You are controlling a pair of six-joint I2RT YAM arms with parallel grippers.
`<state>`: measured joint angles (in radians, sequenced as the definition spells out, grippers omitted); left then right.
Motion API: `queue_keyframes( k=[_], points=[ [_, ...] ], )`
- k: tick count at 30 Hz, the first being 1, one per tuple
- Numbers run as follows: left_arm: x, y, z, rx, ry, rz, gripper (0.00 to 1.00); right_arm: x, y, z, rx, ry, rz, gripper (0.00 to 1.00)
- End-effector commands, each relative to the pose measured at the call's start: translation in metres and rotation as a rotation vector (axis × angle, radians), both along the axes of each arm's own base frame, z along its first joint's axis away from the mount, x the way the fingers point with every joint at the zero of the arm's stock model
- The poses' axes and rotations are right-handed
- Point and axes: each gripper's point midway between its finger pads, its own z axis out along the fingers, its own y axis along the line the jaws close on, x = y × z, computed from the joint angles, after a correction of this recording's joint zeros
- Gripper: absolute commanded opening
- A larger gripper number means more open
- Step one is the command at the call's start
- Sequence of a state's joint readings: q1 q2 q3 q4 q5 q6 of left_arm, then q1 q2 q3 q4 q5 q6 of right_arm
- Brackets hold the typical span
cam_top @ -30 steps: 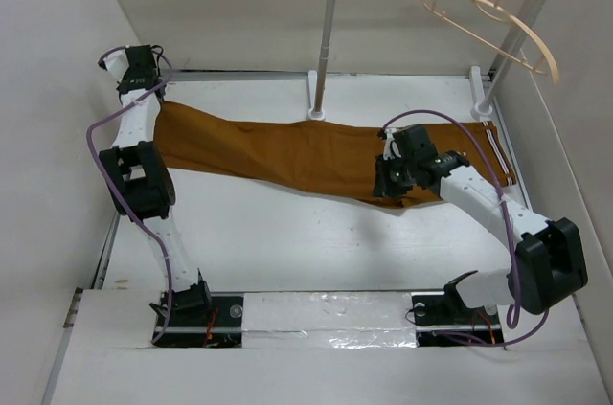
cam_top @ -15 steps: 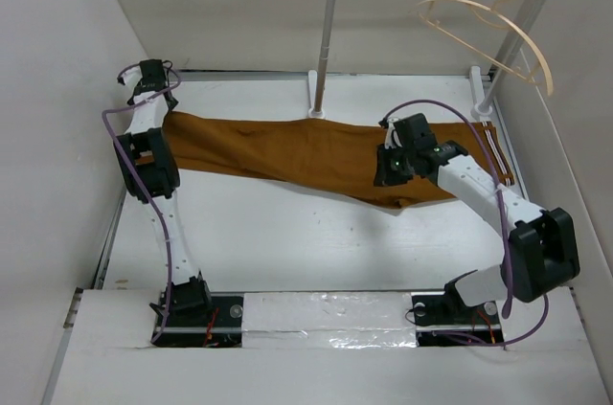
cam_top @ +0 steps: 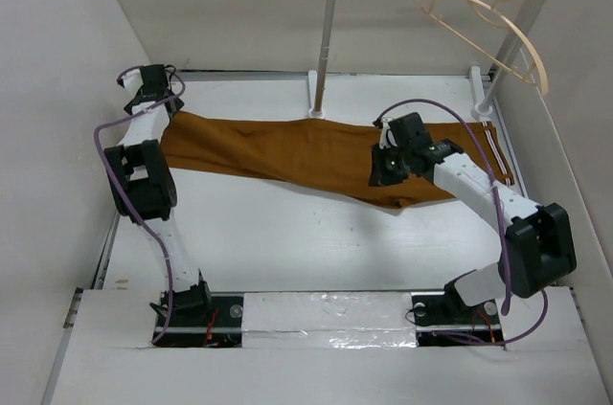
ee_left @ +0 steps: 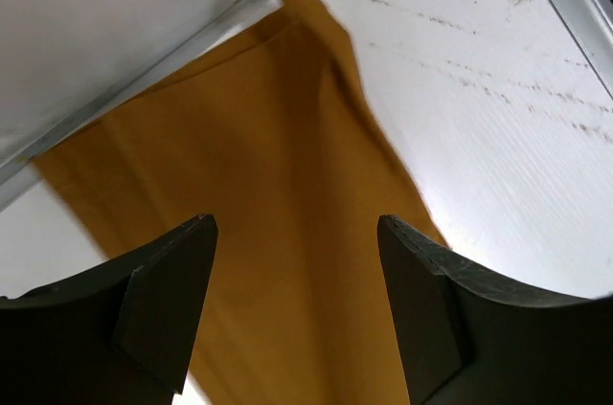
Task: Place the trousers on the hanger
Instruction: Fold the trousers at the center of the board.
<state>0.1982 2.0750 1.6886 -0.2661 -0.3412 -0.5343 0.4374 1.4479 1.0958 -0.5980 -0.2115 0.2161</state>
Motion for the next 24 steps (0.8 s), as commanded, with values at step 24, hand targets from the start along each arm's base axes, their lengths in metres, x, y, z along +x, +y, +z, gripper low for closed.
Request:
queue_keyframes(
  k=[24],
  points=[
    [-0.028,0.057,-0.058,-0.127,0.028,0.182,0.47,-0.005,0.003,0.014,0.018,-0.040,0.038,0.19]
  ],
)
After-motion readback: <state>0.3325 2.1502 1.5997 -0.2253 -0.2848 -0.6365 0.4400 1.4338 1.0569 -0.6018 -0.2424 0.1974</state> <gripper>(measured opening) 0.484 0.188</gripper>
